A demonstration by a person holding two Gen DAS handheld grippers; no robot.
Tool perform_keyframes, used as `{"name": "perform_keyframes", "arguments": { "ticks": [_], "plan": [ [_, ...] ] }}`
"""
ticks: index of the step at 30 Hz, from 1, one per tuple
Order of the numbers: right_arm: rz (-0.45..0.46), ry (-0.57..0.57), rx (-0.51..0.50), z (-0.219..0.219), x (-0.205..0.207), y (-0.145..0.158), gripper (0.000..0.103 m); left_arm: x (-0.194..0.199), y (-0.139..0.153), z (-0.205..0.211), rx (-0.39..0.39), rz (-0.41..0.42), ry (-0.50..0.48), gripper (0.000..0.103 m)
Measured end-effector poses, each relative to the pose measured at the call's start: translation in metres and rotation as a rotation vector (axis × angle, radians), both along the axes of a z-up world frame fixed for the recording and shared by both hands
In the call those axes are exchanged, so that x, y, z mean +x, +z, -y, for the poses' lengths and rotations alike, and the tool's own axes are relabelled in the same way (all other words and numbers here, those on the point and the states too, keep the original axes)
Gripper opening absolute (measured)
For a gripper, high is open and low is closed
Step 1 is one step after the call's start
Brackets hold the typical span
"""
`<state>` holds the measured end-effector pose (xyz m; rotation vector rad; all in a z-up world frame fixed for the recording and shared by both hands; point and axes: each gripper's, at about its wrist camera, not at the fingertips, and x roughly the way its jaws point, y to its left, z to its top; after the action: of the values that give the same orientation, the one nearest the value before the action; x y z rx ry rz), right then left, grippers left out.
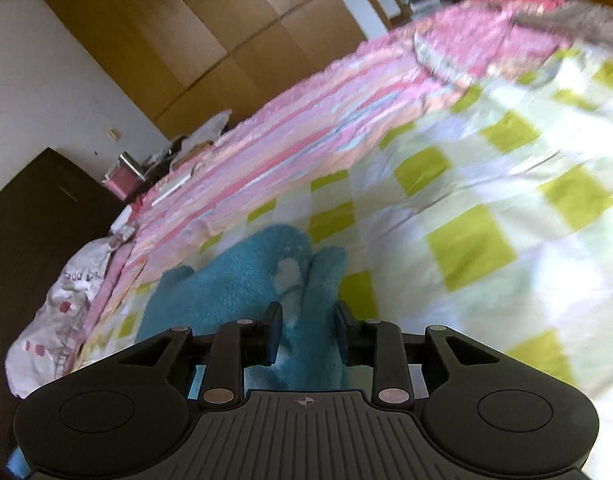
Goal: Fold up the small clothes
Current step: 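Lower the folded half onto the sweater and open the right tool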
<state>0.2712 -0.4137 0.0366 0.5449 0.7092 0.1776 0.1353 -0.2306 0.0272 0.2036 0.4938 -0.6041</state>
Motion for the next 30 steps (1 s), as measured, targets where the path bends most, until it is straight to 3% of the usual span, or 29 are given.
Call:
{"name": "perform_keyframes", "arguments": {
  "ticks": [5,9,12,14,15,20,23,25,27,29,30],
  "plan": [
    [0.067,0.017,0.022,0.004,-0.050,0.020,0.037,-0.027,0.013,-0.026,-0.027,-0.013,-0.031,0.055],
    [0.032,0.078,0.065,-0.006,-0.063,0.013,0.044,-0.044,0.020,-0.047,-0.036,-0.033,-0.004,0.057],
    [0.006,0.108,0.072,-0.018,-0.066,0.001,0.044,-0.045,0.024,-0.056,-0.020,-0.023,0.025,0.059],
    [-0.026,0.106,0.074,-0.022,-0.067,-0.007,0.034,-0.043,0.023,-0.061,-0.004,-0.020,0.042,0.060],
    [-0.034,0.108,0.099,-0.022,-0.071,-0.011,0.018,-0.042,0.022,-0.063,0.005,-0.019,0.051,0.060],
    [0.032,0.062,0.220,-0.012,-0.108,-0.017,0.011,-0.033,0.017,-0.077,0.004,-0.019,0.114,0.062],
    [-0.048,0.020,0.203,-0.011,-0.108,-0.041,0.011,-0.014,0.005,-0.080,0.025,-0.061,0.144,0.062],
    [-0.045,0.026,0.203,-0.011,-0.109,-0.039,0.018,-0.009,0.004,-0.081,0.030,-0.074,0.139,0.062],
    [-0.007,0.029,0.184,-0.010,-0.109,-0.025,0.020,-0.014,0.003,-0.081,0.043,-0.059,0.130,0.063],
    [0.035,0.003,0.167,-0.004,-0.106,-0.013,0.028,-0.011,0.003,-0.081,0.044,-0.061,0.123,0.063],
    [0.045,-0.017,0.178,0.000,-0.100,-0.009,0.038,-0.008,0.003,-0.083,0.039,-0.065,0.123,0.063]
  ]
}}
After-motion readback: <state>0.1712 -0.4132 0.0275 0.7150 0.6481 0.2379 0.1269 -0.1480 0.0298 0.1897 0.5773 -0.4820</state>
